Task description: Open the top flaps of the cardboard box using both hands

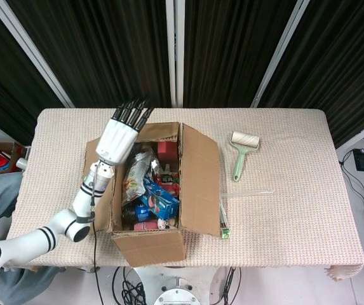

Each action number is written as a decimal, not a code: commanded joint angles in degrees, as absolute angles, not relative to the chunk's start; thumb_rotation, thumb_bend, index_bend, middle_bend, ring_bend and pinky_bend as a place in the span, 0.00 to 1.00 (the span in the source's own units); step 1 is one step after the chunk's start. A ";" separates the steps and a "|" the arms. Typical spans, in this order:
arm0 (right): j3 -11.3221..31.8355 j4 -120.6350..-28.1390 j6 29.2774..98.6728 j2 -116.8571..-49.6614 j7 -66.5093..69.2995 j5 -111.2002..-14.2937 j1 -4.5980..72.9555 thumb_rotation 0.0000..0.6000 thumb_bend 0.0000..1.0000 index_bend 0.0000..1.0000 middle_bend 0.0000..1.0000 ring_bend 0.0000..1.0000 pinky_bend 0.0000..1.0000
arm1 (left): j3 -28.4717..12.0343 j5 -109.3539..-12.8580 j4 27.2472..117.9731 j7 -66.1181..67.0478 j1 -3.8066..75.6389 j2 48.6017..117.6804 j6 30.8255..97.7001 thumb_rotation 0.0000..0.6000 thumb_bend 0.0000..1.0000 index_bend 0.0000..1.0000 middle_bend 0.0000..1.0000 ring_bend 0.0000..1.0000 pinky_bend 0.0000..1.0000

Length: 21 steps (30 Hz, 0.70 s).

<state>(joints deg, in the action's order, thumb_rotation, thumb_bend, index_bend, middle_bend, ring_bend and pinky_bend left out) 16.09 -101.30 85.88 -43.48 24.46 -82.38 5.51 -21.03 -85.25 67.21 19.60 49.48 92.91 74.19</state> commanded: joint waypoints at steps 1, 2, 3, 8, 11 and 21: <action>16.06 -101.20 85.85 -43.47 24.60 -82.12 5.70 1.00 0.42 0.00 0.00 0.00 0.00 | -22.66 -84.09 65.13 20.35 50.88 92.80 74.35 1.00 0.19 0.02 0.02 0.05 0.18; 16.07 -101.17 85.84 -43.43 24.67 -82.01 5.77 1.00 0.42 0.00 0.00 0.00 0.00 | -23.31 -83.63 64.07 20.40 51.46 93.00 74.32 1.00 0.19 0.01 0.01 0.05 0.18; 16.06 -101.15 85.81 -43.35 24.73 -81.87 5.86 1.00 0.42 0.00 0.00 0.00 0.00 | -24.02 -82.85 62.48 20.51 52.33 93.35 73.78 1.00 0.19 0.01 0.01 0.05 0.18; 15.74 -100.89 85.59 -42.70 25.69 -82.34 6.15 1.00 0.43 0.00 0.00 0.00 0.00 | -25.48 -79.96 54.56 21.03 56.34 95.60 69.97 1.00 0.19 0.00 0.00 0.05 0.18; 15.52 -100.50 85.63 -42.27 26.60 -82.89 6.28 1.00 0.44 0.00 0.00 0.00 0.00 | -26.01 -78.77 46.61 20.49 60.17 97.87 66.58 1.00 0.19 0.00 0.00 0.05 0.17; 15.83 -99.07 85.47 -41.45 28.70 -80.40 6.44 1.00 0.45 0.00 0.00 0.00 0.00 | -27.29 -73.95 22.97 13.42 70.66 106.43 56.86 1.00 0.19 0.00 0.00 0.05 0.17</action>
